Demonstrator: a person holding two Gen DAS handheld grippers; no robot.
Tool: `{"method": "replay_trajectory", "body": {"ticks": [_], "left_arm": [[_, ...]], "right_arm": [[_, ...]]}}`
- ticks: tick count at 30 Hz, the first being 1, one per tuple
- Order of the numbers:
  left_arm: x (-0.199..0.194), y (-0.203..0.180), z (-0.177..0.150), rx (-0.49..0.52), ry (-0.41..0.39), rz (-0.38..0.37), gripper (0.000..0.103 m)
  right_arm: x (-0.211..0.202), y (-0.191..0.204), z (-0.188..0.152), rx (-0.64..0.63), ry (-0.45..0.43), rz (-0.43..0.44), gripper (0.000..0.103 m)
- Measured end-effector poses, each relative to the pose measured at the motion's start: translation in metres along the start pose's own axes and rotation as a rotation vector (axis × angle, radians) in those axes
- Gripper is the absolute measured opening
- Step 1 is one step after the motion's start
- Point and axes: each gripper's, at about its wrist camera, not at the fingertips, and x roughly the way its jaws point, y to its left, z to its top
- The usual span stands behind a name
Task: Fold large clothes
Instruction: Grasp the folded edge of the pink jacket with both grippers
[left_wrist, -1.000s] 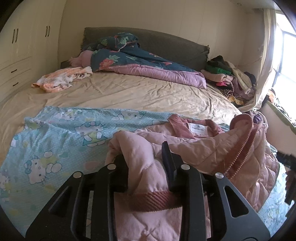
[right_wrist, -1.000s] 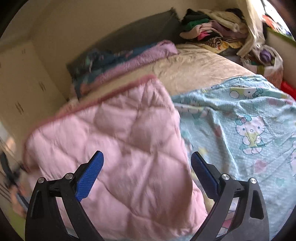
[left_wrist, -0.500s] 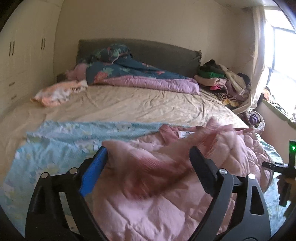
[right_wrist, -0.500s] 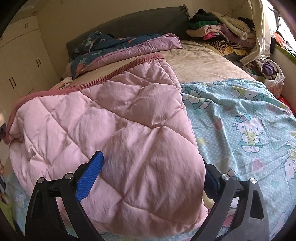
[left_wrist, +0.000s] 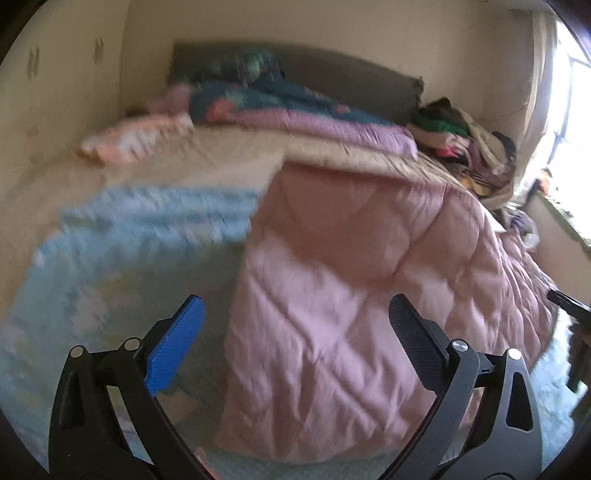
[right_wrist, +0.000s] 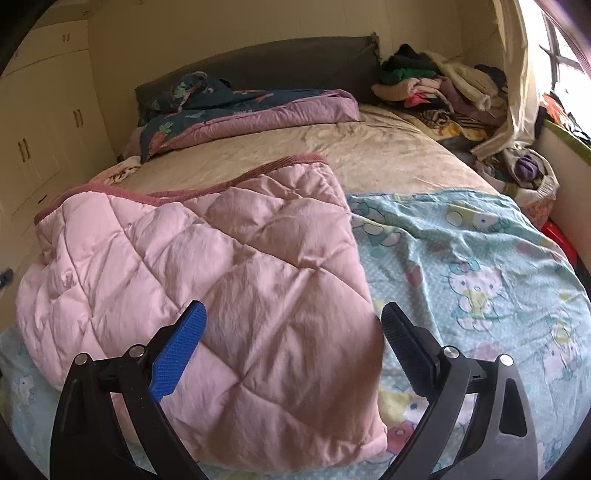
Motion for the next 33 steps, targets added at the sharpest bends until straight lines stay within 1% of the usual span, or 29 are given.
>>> {"method": "replay_trajectory", "body": {"ticks": [2, 3, 4, 5, 6, 7, 8, 9, 10, 11, 14, 17, 20, 24, 33], "left_arm": [[0.021, 0.010, -0.011, -0.042, 0.080, -0.023, 0.093], [0.026, 0.011, -0.014, -0.051, 0.097, -0.033, 0.093], [0.031, 0.011, -0.017, -0.057, 0.104, -0.041, 0.093], [0.034, 0.010, -0.019, -0.055, 0.099, -0.042, 0.092], [0.034, 0.008, -0.020, -0.045, 0.090, -0.035, 0.085], [0.032, 0.004, -0.019, -0.020, 0.079, -0.022, 0.048], [0.031, -0.001, -0.018, 0.007, 0.067, 0.003, 0.033], [0.029, -0.007, -0.016, 0.039, 0.055, 0.029, 0.029], [0.025, -0.014, -0.013, 0.074, 0.025, 0.047, 0.019], [0.022, -0.018, -0.009, 0.089, 0.002, 0.064, 0.013], [0.020, -0.019, 0.007, 0.073, -0.043, 0.056, 0.012], [0.027, -0.017, 0.024, 0.060, -0.057, 0.058, 0.012], [0.048, -0.019, 0.033, 0.066, -0.032, 0.094, 0.012], [0.078, -0.015, 0.036, 0.033, 0.024, 0.116, 0.012], [0.104, -0.015, 0.036, 0.021, 0.061, 0.151, 0.014]], "right_arm": [[0.011, 0.001, -0.001, -0.014, 0.040, -0.017, 0.096], [0.017, 0.001, -0.002, -0.016, 0.056, -0.025, 0.096], [0.021, 0.001, -0.003, -0.019, 0.050, -0.028, 0.093], [0.022, 0.002, -0.005, -0.027, 0.039, -0.028, 0.080], [0.022, 0.004, -0.006, -0.039, 0.028, -0.033, 0.072], [0.022, 0.006, -0.007, -0.047, 0.019, -0.040, 0.053], [0.020, 0.008, -0.008, -0.053, 0.003, -0.054, 0.038], [0.018, 0.010, -0.007, -0.055, -0.016, -0.068, 0.033], [0.016, 0.011, -0.005, -0.053, -0.027, -0.078, 0.028], [0.013, 0.012, -0.002, -0.042, -0.042, -0.086, 0.024], [0.010, 0.012, 0.012, -0.016, -0.076, -0.107, 0.022], [0.016, 0.005, 0.029, 0.042, -0.085, -0.108, 0.022], [0.034, 0.005, 0.040, 0.048, -0.063, -0.137, 0.022], [0.059, 0.003, 0.045, 0.070, -0.020, -0.159, 0.021], [0.100, -0.005, 0.047, 0.072, 0.063, -0.189, 0.021]]}}
